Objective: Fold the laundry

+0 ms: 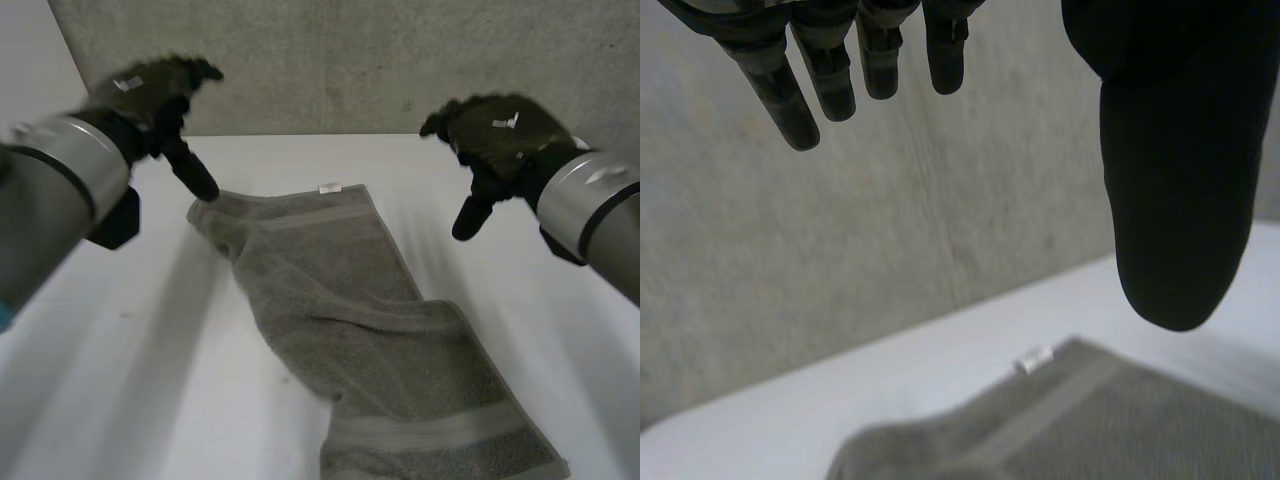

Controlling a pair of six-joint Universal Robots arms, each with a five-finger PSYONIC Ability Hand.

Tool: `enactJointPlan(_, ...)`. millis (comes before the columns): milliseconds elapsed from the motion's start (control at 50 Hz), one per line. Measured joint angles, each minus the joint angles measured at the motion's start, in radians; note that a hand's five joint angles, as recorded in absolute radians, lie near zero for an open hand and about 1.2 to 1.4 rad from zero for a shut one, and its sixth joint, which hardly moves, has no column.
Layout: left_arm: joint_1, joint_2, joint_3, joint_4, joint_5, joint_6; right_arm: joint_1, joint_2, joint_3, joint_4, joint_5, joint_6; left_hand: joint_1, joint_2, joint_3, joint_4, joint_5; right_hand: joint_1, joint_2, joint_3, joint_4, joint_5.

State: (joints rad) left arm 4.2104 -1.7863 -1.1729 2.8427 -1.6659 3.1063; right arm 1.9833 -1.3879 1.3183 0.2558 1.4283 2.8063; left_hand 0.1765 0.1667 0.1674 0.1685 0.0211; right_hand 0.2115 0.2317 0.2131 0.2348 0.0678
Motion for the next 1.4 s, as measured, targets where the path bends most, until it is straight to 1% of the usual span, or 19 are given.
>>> enactJointPlan(100,-0.001,-0.107,0.0,0.024,0.001,0.067,0.002,0.063,0.008,0.013,0.084,0.017,0.0,0.0,0.002,0.002,0.0,0.0,0.0,0.0,0.0,0.0)
enactJointPlan(180,-0.002,-0.199,-0.008,0.067,0.001,0.149,0.002,0.097,0.055,0.002,0.158,0.086,0.0,0.002,0.002,0.002,0.0,0.0,0.0,0.0,0.0,0.0)
enactJointPlan(280,-0.004,-0.266,-0.014,0.105,0.002,0.215,-0.004,0.14,0.147,-0.094,0.184,0.208,0.0,0.002,0.002,0.002,0.0,0.01,0.023,0.047,0.025,0.027)
enactJointPlan(380,-0.003,-0.273,-0.014,0.114,0.003,0.224,-0.005,0.196,0.21,-0.19,0.177,0.258,0.0,0.002,0.002,0.002,0.0,0.011,0.045,0.069,0.047,0.043)
enactJointPlan(500,-0.001,-0.261,-0.013,0.115,0.003,0.221,0.001,0.282,0.234,-0.228,0.172,0.266,0.0,0.002,0.002,0.002,0.0,0.012,0.047,0.071,0.049,0.046)
enactJointPlan(640,0.0,-0.255,-0.012,0.115,0.003,0.219,0.006,0.342,0.232,-0.239,0.176,0.268,0.0,0.002,0.002,0.002,0.0,0.159,0.187,0.214,0.193,0.168)
enactJointPlan(680,0.0,-0.254,-0.012,0.115,0.003,0.219,0.008,0.361,0.229,-0.252,0.177,0.269,0.0,0.002,0.002,0.002,0.0,0.29,0.351,0.373,0.336,0.305)
enactJointPlan(740,0.0,-0.252,-0.012,0.115,0.003,0.219,0.011,0.371,0.227,-0.277,0.178,0.269,0.0,0.002,0.002,0.002,0.0,0.678,0.805,0.814,0.794,0.75)
enactJointPlan(800,0.001,-0.249,-0.012,0.115,0.003,0.219,0.012,0.368,0.226,-0.311,0.176,0.269,0.0,0.002,0.002,0.002,0.0,0.765,0.946,0.963,0.948,0.902)
enactJointPlan(900,0.0,-0.247,-0.013,0.115,0.003,0.219,0.014,0.324,0.224,-0.359,0.156,0.261,0.0,0.002,0.001,0.0,0.0,0.765,0.946,0.967,0.952,0.909)
enactJointPlan(960,0.0,-0.246,-0.013,0.115,0.003,0.219,0.02,0.28,0.222,-0.369,0.128,0.244,0.0,0.0,0.0,0.0,0.0,0.765,0.946,0.967,0.952,0.91)
enactJointPlan(1060,0.004,-0.247,0.002,0.124,0.015,0.218,0.053,0.175,0.224,-0.345,0.042,0.16,0.0,0.0,0.0,0.0,0.0,0.765,0.946,0.967,0.952,0.914)
enactJointPlan(1140,0.012,-0.259,0.04,0.173,0.075,0.218,0.1,0.097,0.235,-0.278,-0.028,0.057,0.0,0.001,0.0,0.0,0.0,0.765,0.946,0.969,0.952,0.916)
enactJointPlan(1200,0.014,-0.273,0.066,0.211,0.129,0.218,0.129,0.064,0.245,-0.236,-0.052,0.008,0.003,0.009,0.008,0.005,0.0,0.765,0.946,0.97,0.953,0.916)
enactJointPlan(1300,0.016,-0.332,0.127,0.268,0.287,0.221,0.186,0.0,0.282,-0.179,-0.074,-0.048,0.004,0.021,0.02,0.016,0.0,0.765,0.946,0.971,0.953,0.917)
enactJointPlan(1320,0.016,-0.356,0.146,0.274,0.34,0.222,0.201,-0.02,0.294,-0.173,-0.076,-0.055,0.004,0.022,0.02,0.019,0.0,0.765,0.946,0.971,0.953,0.918)
enactJointPlan(1360,0.015,-0.378,0.162,0.277,0.389,0.222,0.213,-0.04,0.306,-0.169,-0.077,-0.059,0.004,0.023,0.022,0.019,0.0,0.765,0.946,0.971,0.953,0.918)
enactJointPlan(1380,0.015,-0.378,0.162,0.277,0.389,0.222,0.213,-0.04,0.306,-0.169,-0.077,-0.059,0.004,0.023,0.022,0.019,0.0,0.765,0.946,0.971,0.953,0.918)
enactJointPlan(1400,0.015,-0.425,0.188,0.277,0.474,0.223,0.231,-0.076,0.325,-0.167,-0.077,-0.062,0.004,0.023,0.022,0.019,0.0,0.765,0.946,0.972,0.953,0.918)
